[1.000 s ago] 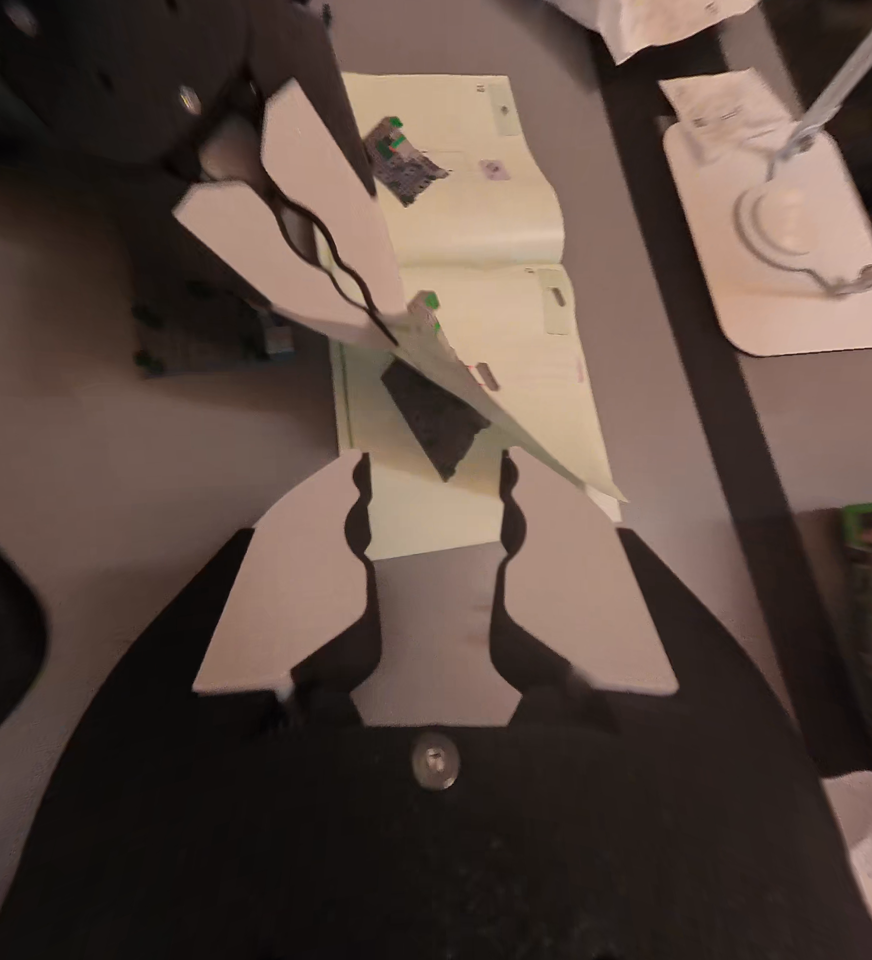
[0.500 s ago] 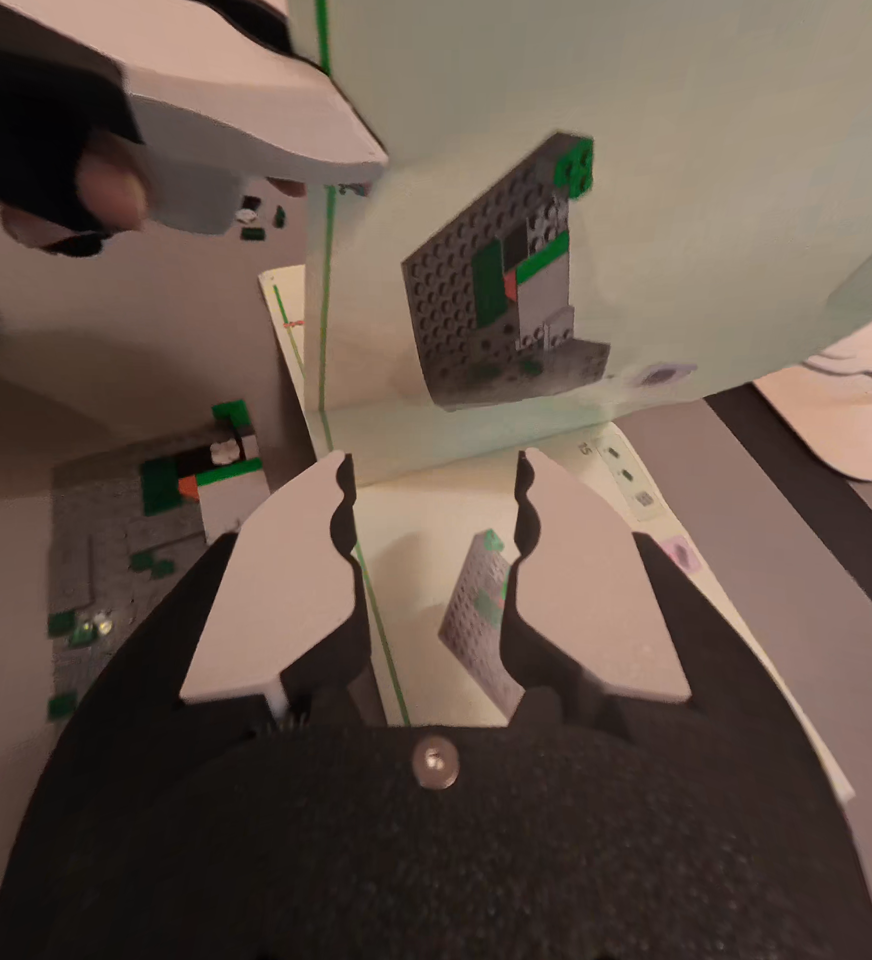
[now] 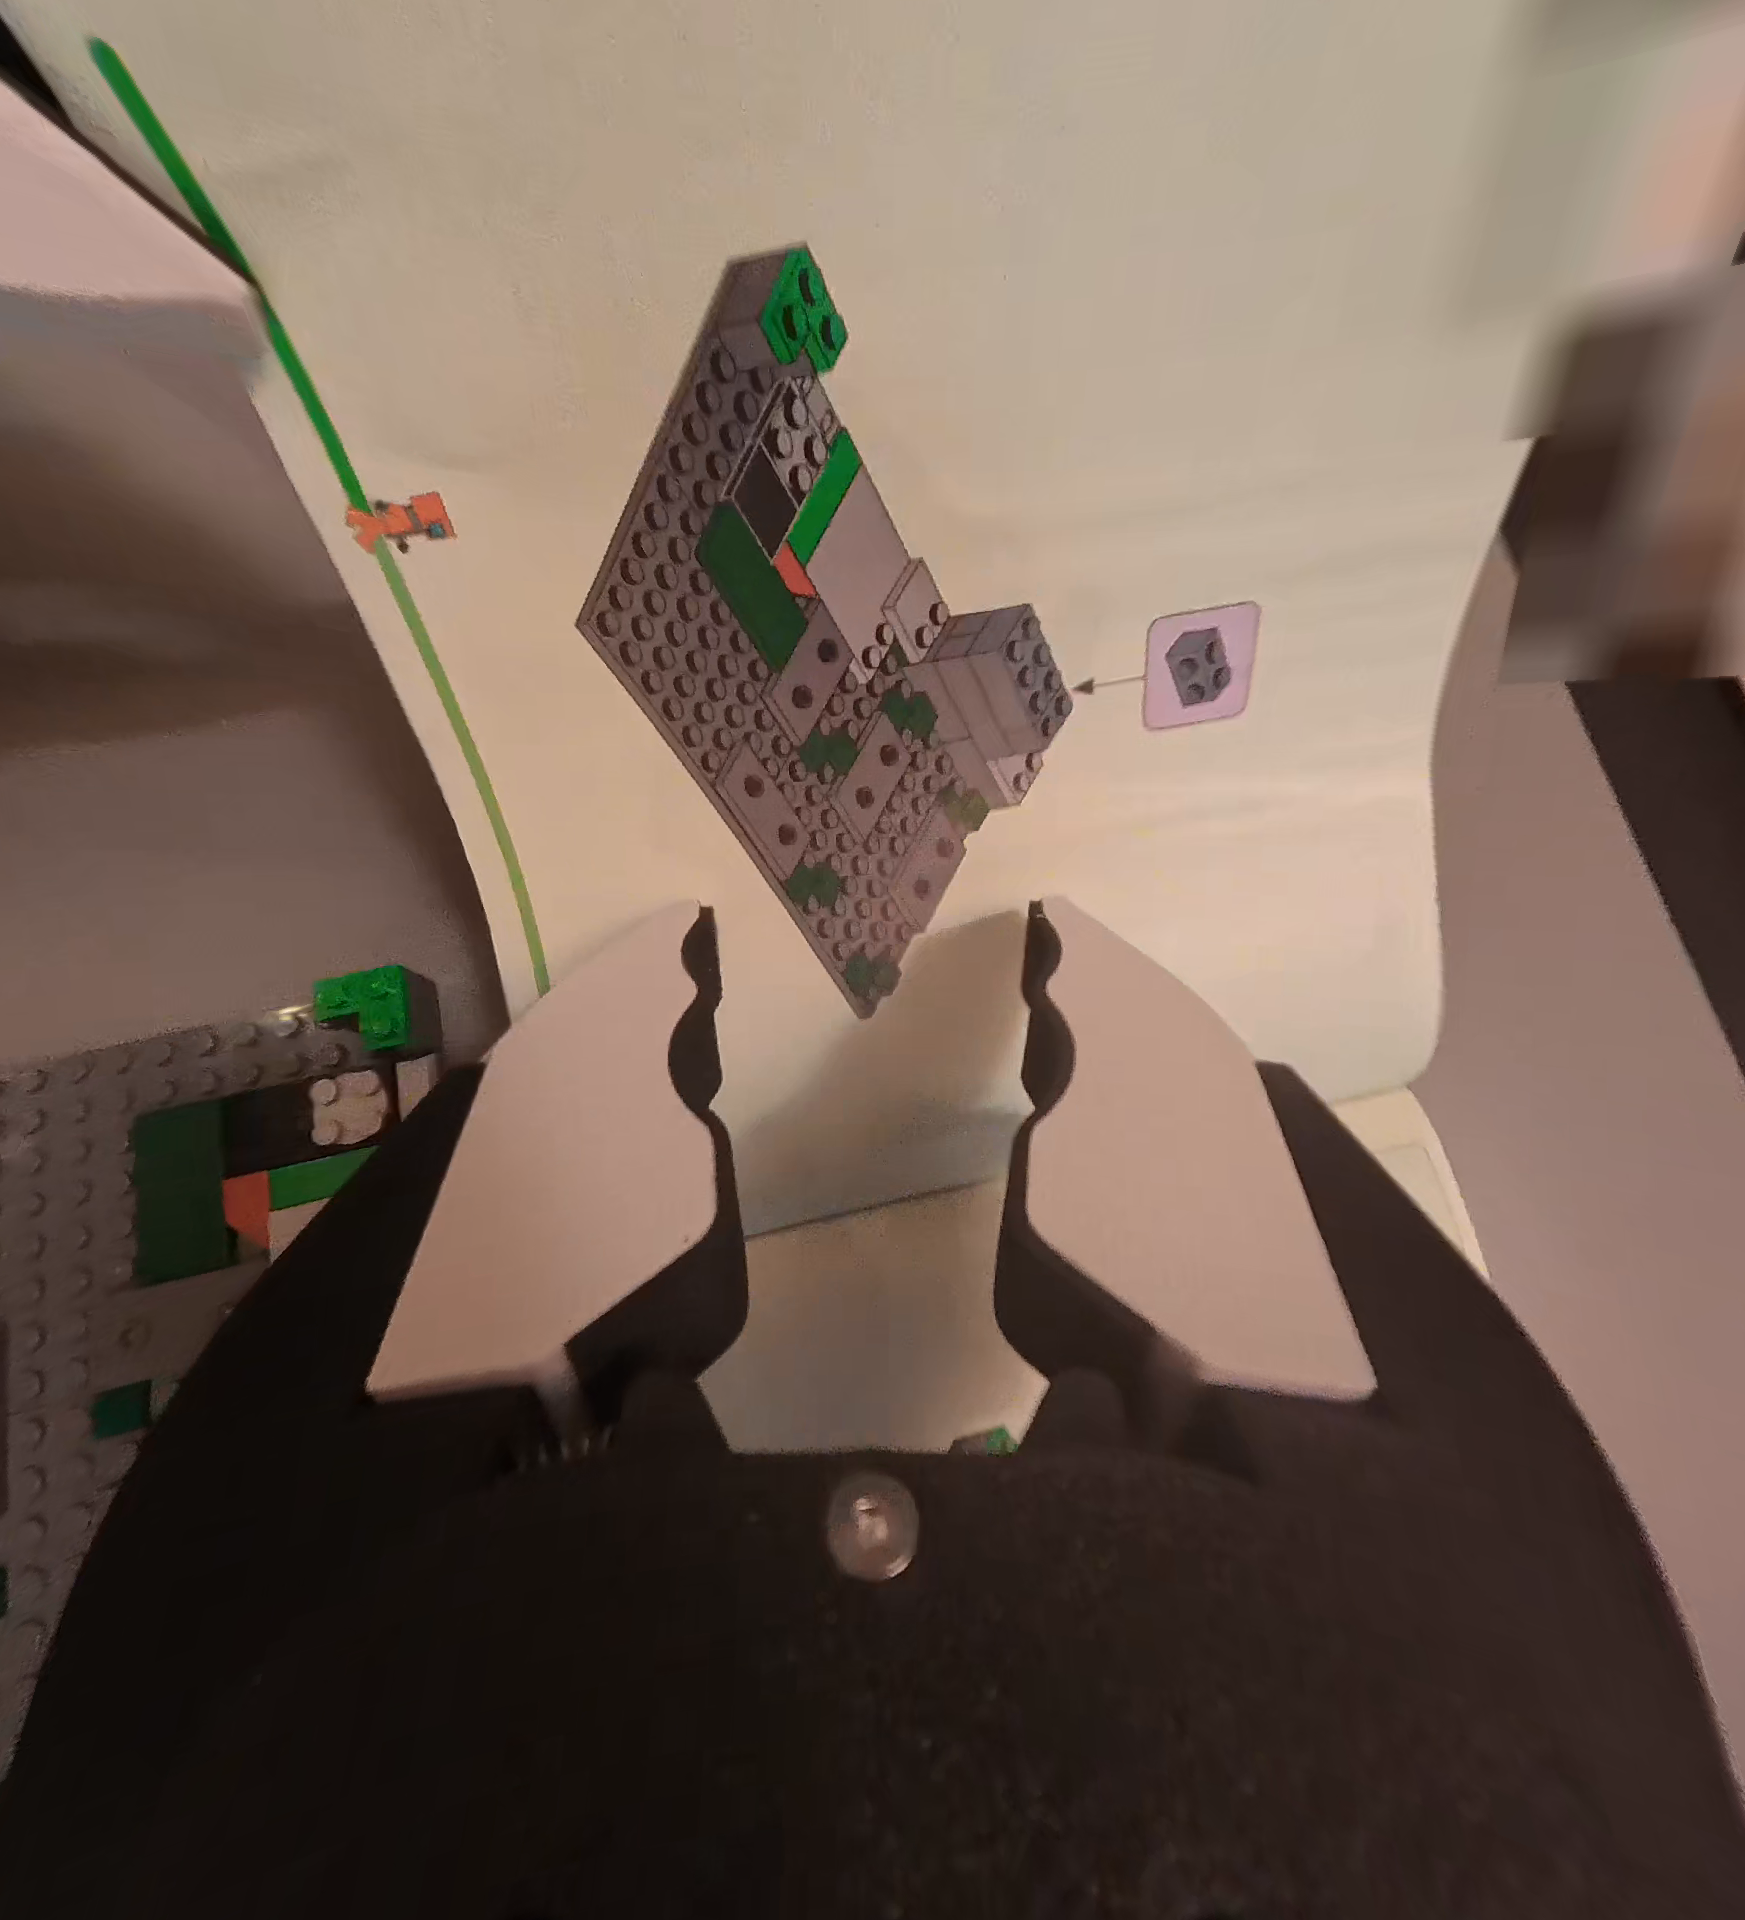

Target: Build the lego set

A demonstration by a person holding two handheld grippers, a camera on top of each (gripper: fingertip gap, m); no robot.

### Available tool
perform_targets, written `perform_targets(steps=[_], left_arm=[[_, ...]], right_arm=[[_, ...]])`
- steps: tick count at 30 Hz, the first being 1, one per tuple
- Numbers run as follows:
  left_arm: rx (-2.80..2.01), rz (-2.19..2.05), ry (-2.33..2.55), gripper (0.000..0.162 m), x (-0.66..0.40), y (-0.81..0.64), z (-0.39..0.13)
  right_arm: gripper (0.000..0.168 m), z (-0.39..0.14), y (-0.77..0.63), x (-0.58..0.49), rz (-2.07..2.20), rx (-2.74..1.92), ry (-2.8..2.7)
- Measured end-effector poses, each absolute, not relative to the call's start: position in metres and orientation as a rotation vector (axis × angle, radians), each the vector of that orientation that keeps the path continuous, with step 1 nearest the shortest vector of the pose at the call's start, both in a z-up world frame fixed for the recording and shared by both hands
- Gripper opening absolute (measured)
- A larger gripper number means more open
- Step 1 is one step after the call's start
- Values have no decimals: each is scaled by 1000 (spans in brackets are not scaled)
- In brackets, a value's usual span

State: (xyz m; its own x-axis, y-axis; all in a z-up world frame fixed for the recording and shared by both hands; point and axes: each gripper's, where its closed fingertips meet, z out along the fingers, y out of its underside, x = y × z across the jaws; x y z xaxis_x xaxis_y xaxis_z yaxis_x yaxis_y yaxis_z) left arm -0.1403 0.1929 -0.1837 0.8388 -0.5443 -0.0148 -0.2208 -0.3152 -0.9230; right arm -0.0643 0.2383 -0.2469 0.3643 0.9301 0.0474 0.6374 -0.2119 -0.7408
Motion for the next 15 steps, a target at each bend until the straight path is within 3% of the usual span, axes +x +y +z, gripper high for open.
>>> perform_targets(steps=[15], left_arm=[[-1913, -301, 657, 4, -161, 189, -194]], right_arm=[[54, -266, 240, -93, 325, -1997, -1728]])
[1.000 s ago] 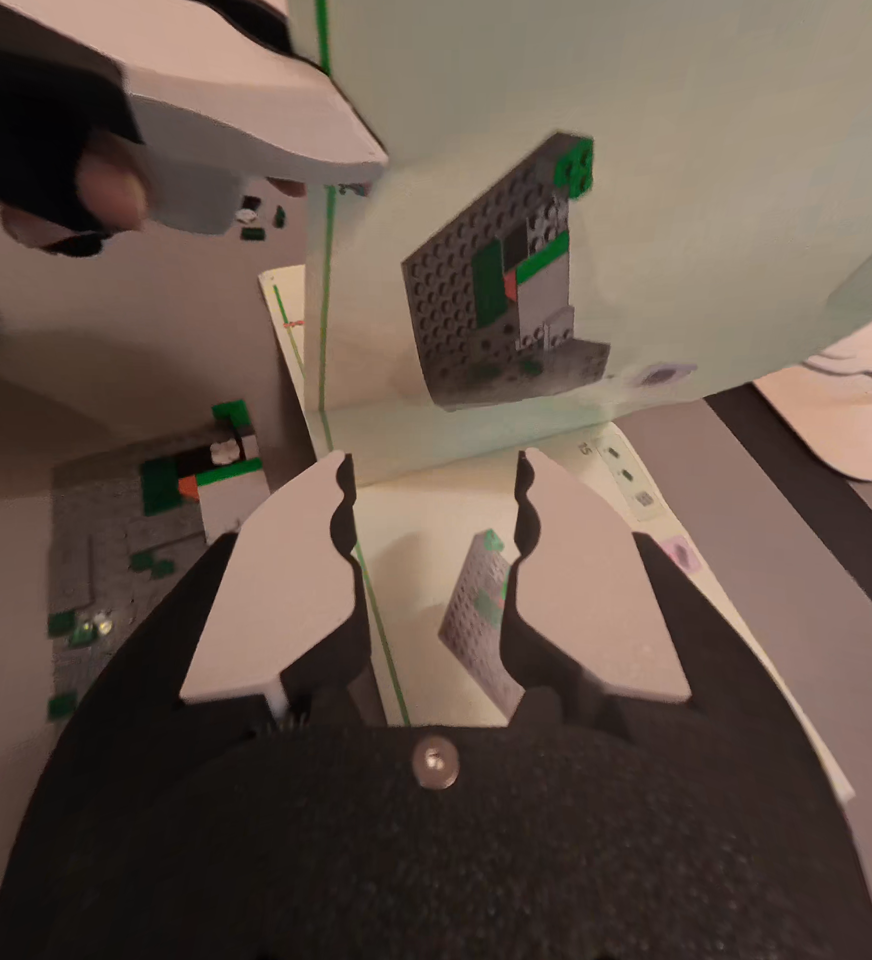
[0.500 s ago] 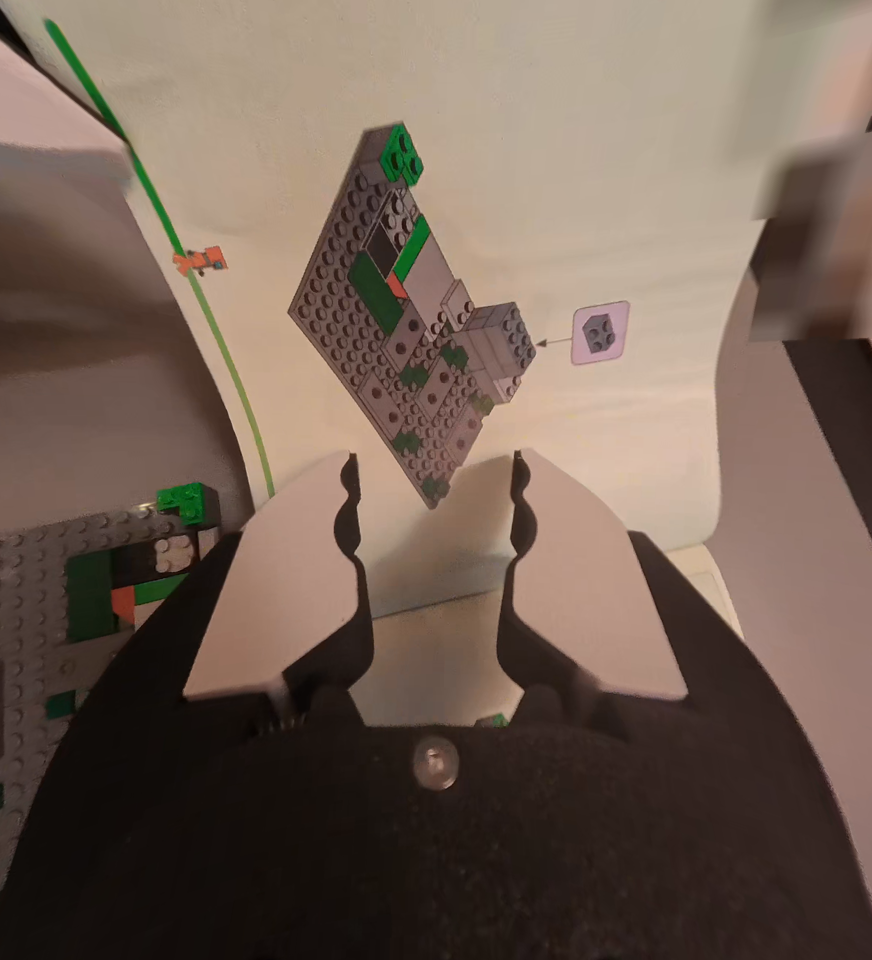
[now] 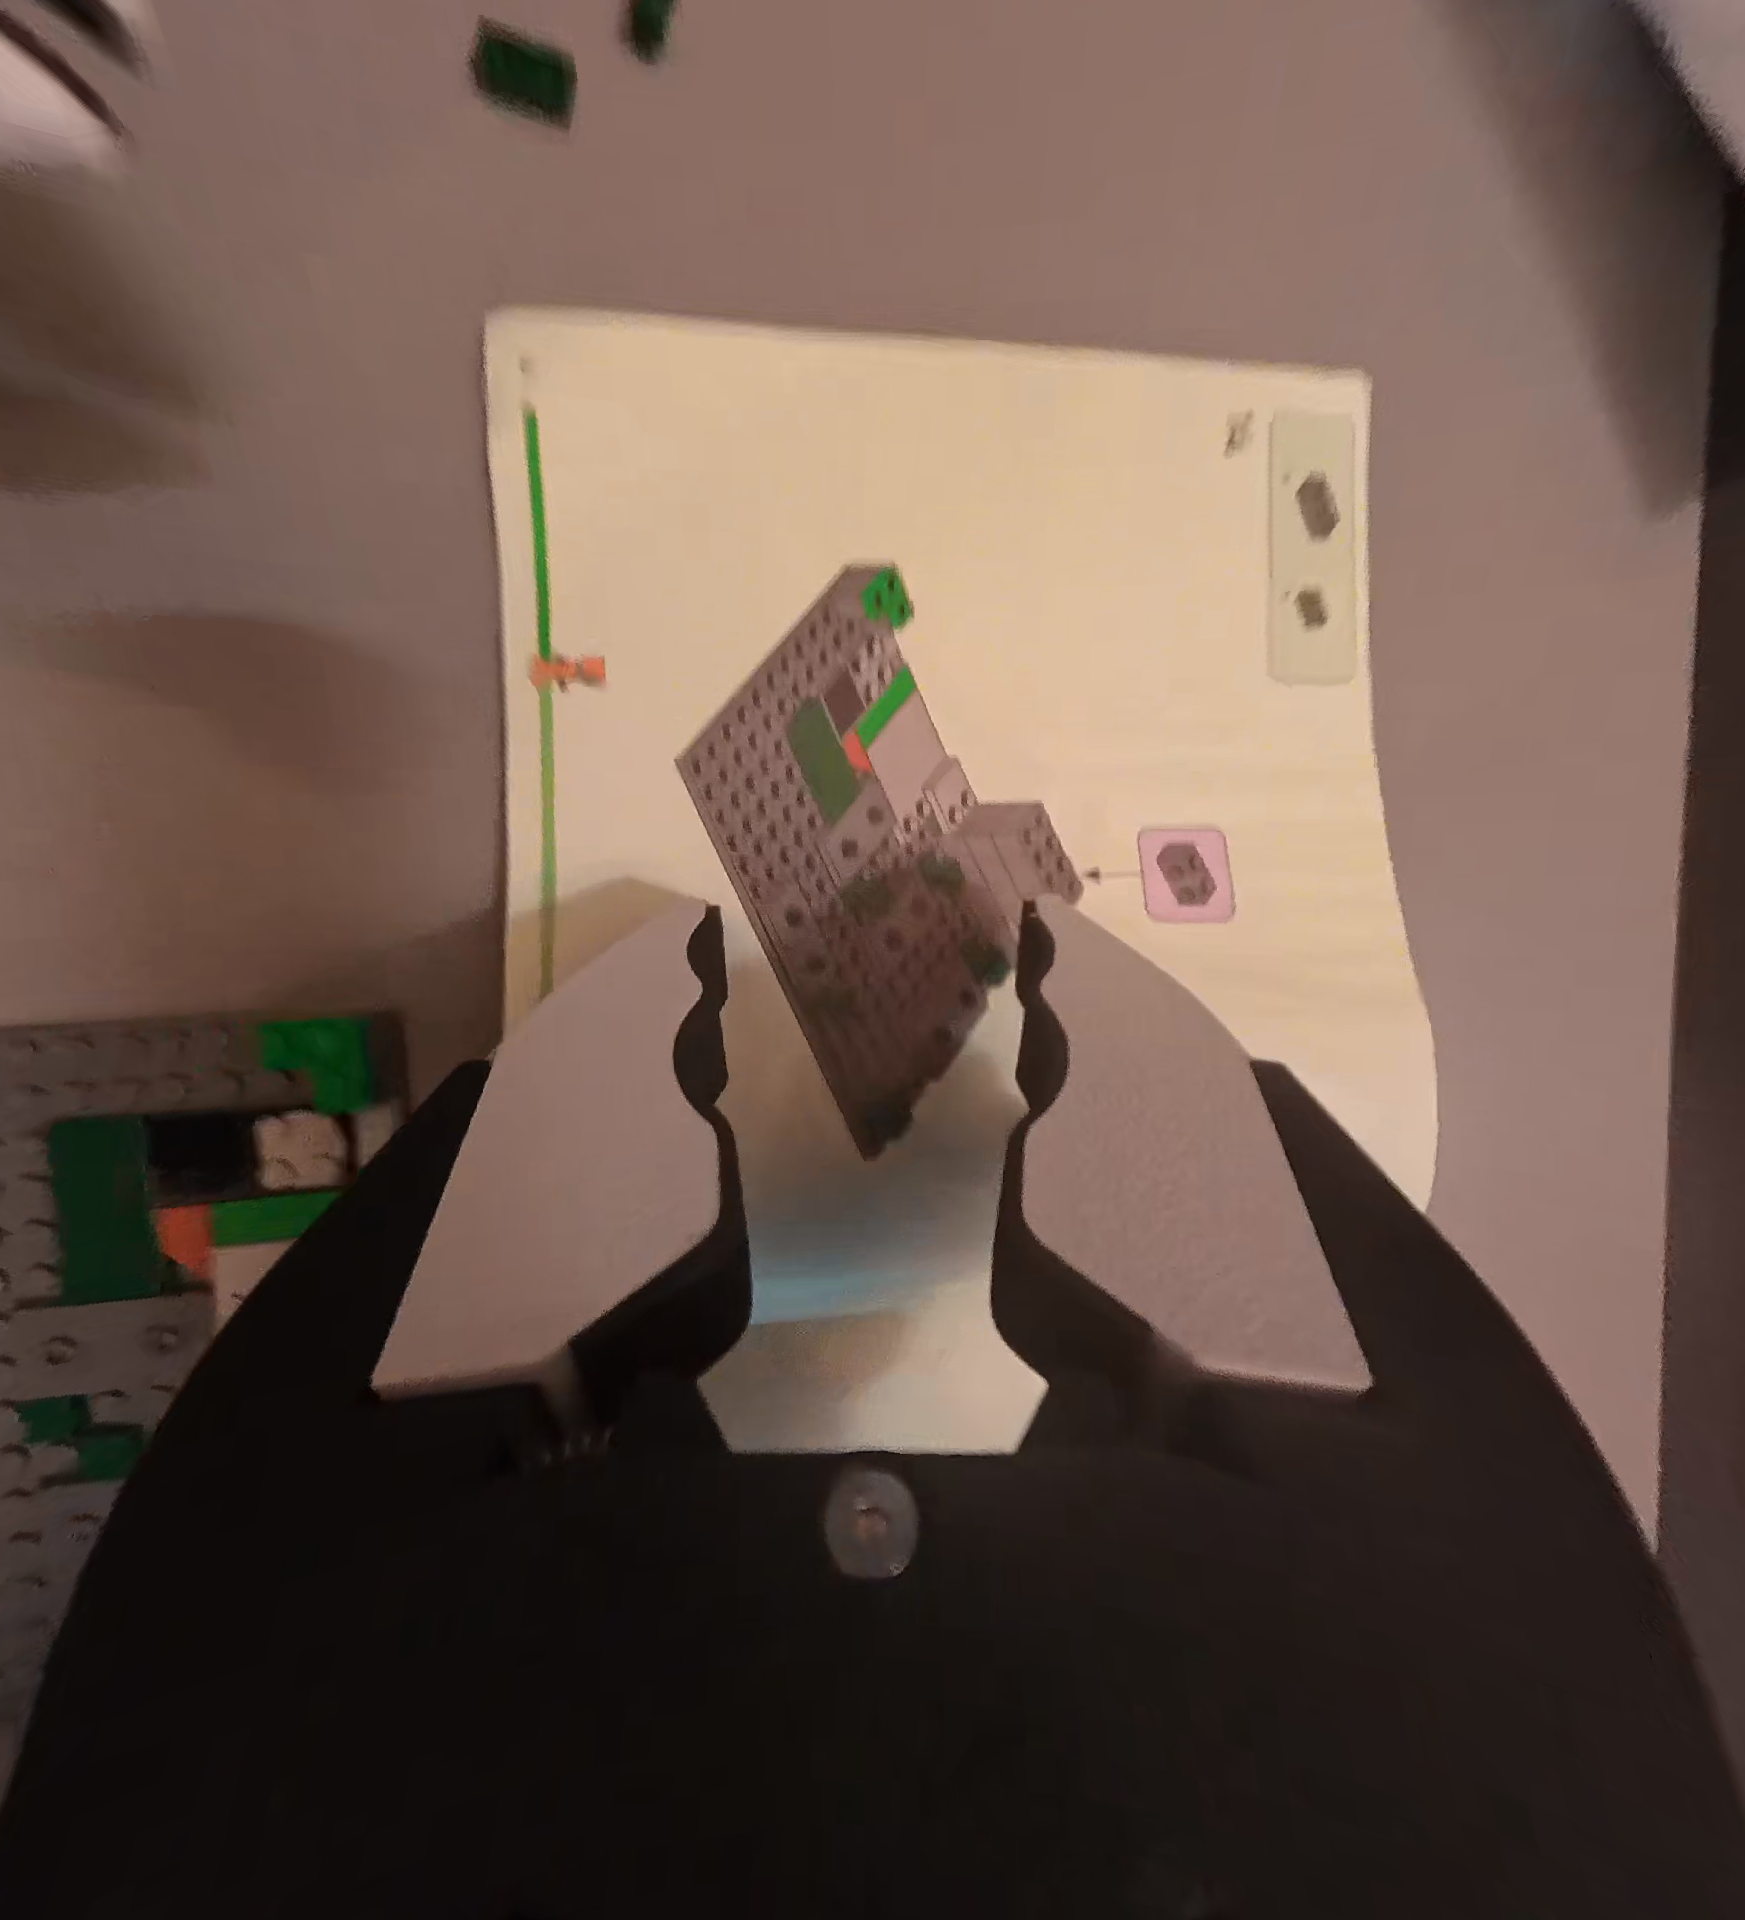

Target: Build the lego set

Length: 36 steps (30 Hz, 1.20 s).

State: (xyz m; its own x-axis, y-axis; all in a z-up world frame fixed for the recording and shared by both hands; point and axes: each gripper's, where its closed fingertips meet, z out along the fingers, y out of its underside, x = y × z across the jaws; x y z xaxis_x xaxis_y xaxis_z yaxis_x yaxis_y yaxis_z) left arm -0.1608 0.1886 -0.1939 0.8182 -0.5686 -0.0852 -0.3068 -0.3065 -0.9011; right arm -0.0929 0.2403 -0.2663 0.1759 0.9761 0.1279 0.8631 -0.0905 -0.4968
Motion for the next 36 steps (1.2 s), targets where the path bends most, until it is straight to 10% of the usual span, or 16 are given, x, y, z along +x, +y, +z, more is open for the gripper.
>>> perform_targets(steps=[8, 14, 36], left_arm=[[-1948, -319, 742, 0, -155, 197, -208], [-1943, -333, 750, 0, -148, 203, -217], [-1870, -233, 836, 0, -137, 197, -236]], right_arm=[[43, -177, 196, -71, 633, -1818, -1248], [0, -172, 155, 10, 551, -1839, -903], [0, -219, 139, 89, 366, -1857, -505]])
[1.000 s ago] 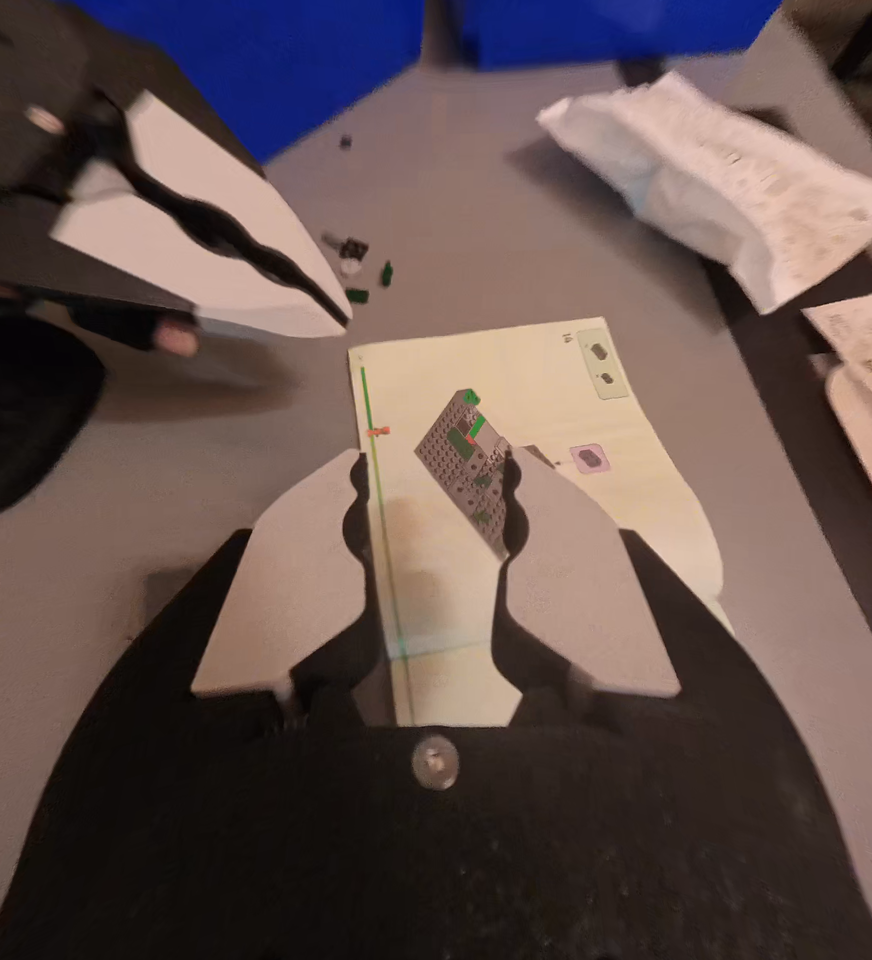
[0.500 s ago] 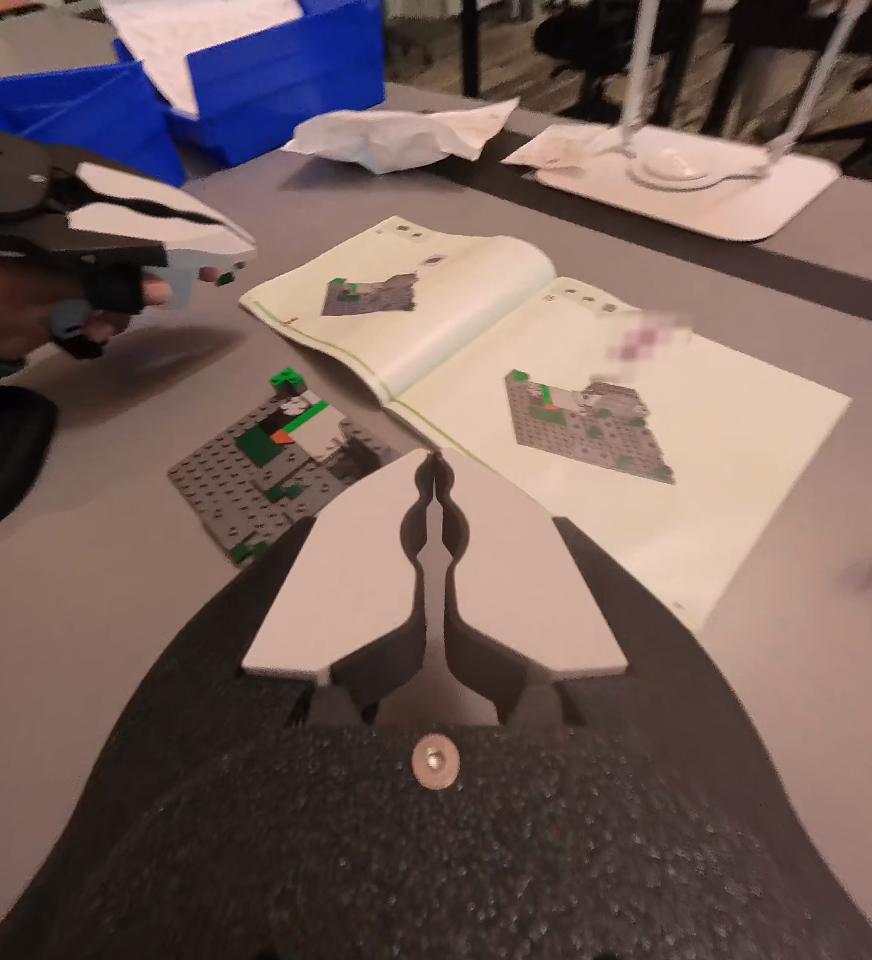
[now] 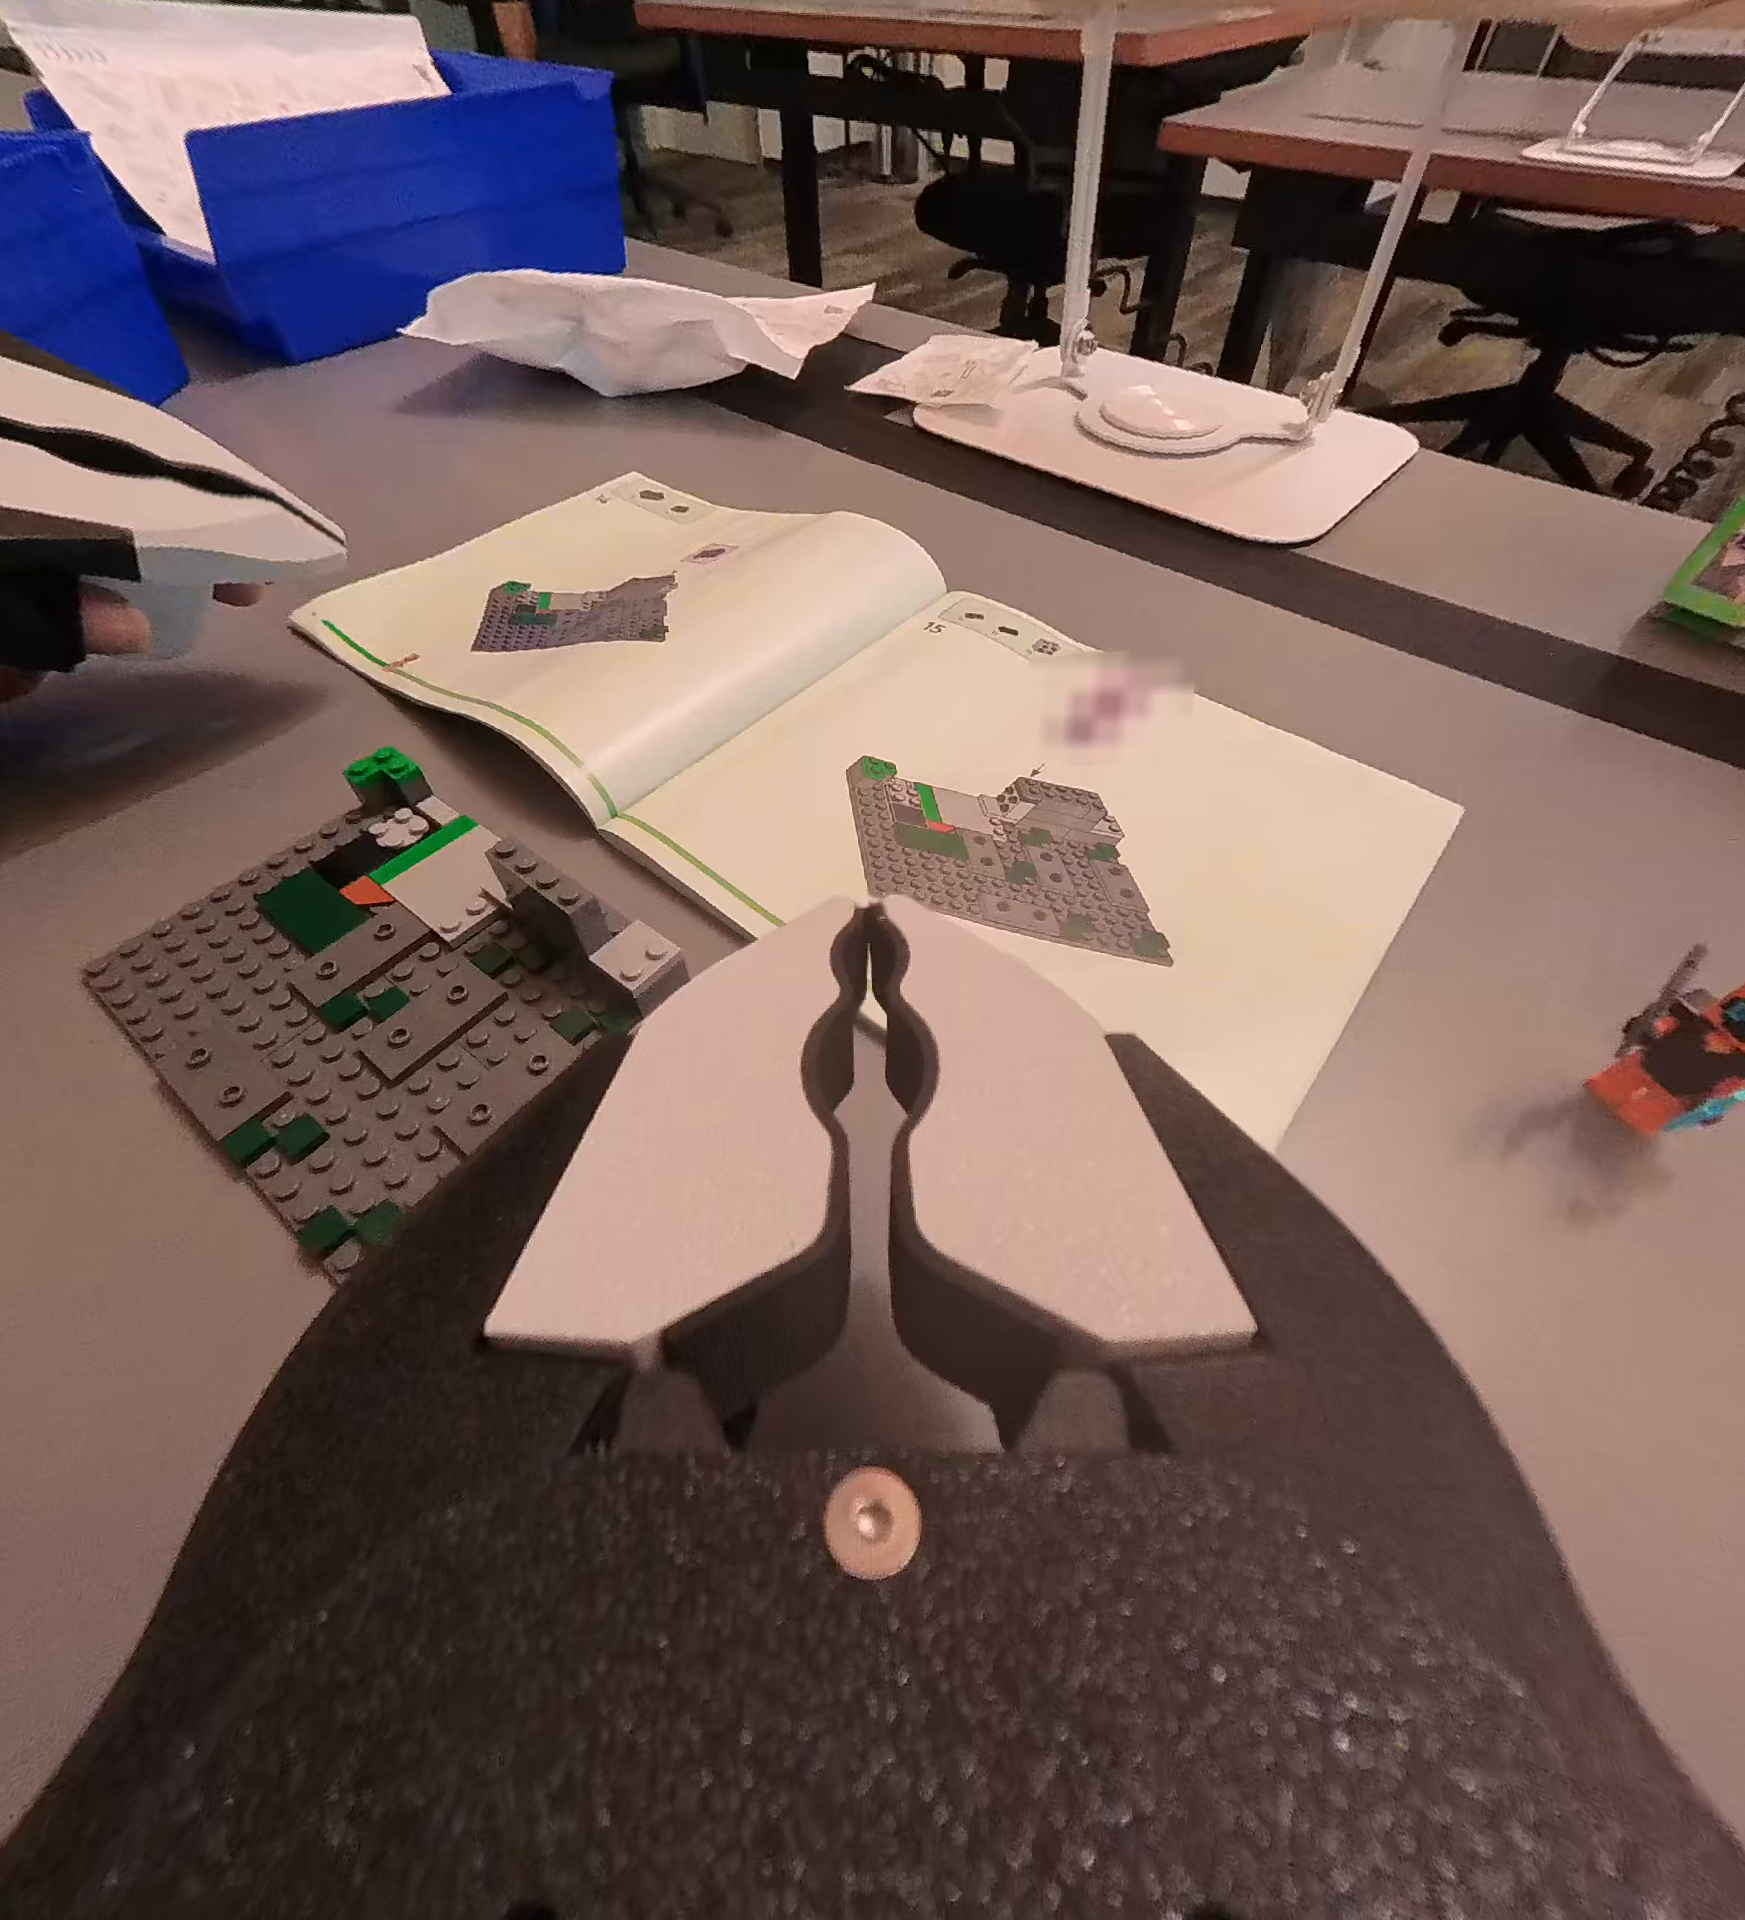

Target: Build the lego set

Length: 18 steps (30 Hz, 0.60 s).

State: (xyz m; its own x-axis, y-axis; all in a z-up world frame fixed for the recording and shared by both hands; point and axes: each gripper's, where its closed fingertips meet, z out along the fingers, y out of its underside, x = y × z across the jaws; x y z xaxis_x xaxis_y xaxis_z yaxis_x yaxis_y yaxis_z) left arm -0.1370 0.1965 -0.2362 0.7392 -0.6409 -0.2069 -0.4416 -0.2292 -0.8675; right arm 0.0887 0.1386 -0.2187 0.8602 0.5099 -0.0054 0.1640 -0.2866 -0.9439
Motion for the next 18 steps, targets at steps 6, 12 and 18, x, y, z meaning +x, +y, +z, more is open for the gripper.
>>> perform_targets(steps=[6, 12, 18], left_arm=[[-1878, -213, 784, 0, -154, 204, -235], [-1880, -197, 774, 0, -158, 208, -236], [-1882, -187, 775, 0, -159, 209, -238]], right_arm=[[0, -226, 142, 87, 385, -1878, -497], [0, -231, 144, 87, 368, -1907, -502], [0, -231, 144, 87, 378, -1910, -492]])
